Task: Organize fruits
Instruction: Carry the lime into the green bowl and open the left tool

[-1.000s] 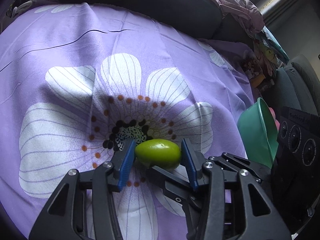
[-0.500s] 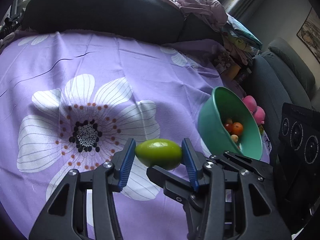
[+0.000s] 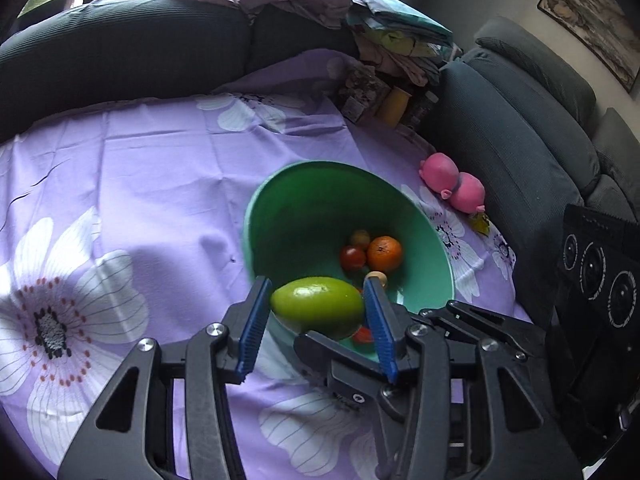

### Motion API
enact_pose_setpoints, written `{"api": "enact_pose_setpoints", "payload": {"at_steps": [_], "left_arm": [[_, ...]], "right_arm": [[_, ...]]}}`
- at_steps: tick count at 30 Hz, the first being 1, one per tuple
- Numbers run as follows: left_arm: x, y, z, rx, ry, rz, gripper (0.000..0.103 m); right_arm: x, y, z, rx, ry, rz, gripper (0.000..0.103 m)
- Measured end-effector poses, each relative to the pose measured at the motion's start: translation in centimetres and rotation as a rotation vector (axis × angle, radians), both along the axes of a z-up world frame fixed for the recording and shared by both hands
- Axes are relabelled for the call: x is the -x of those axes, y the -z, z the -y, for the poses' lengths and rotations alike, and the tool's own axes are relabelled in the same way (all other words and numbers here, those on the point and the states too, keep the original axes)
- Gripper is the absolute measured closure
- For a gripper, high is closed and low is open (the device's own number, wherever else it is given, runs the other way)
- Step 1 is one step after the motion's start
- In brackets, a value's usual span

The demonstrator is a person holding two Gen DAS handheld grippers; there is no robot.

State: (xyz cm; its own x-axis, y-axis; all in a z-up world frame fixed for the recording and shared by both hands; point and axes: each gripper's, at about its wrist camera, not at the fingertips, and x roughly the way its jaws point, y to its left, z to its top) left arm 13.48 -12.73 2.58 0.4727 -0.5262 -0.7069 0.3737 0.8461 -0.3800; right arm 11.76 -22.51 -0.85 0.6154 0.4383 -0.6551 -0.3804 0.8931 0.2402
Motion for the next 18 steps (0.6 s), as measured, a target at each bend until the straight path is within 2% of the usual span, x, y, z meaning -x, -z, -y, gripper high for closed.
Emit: {"api": "enact_pose_setpoints", "payload": {"at_steps": [7,10,11,14,16,18], "left_arm": [[-1.8,1.9,4.9,-0.033,0.070,-0.064,0.055],[-2.0,2.1,5.5,-0.089,0.047,-0.066,0.037],[-2.1,2.0,5.5,-0.104,0.036,-0.063,0.026],[-1.8,1.1,4.6,-0.142,-0.002,-0.032,0.021],[-1.5,0.4,4.0,-0.181,-0.032,-0.008,0.011],[-0.9,-0.6,3.3,-0.197,-0.051,0.025,0.004]], "right_arm": [[-1.4,1.3,5.3,0.005,0.086,-0.066,0.064],[-1.9,2.1,6.5,0.024,0.105,-0.106,0.064],[-2.0,2.3,6.7,0.042,0.114,-0.111,0.064],[-1.6,2.3,7.1,0.084,0.120,-0.110,0.064],[-1.2,1.9,7.1,0.102,0.114,-0.101,0.063],[-0.8,1.5,7.0,0.154,0.122,-0.086,0.059]]}}
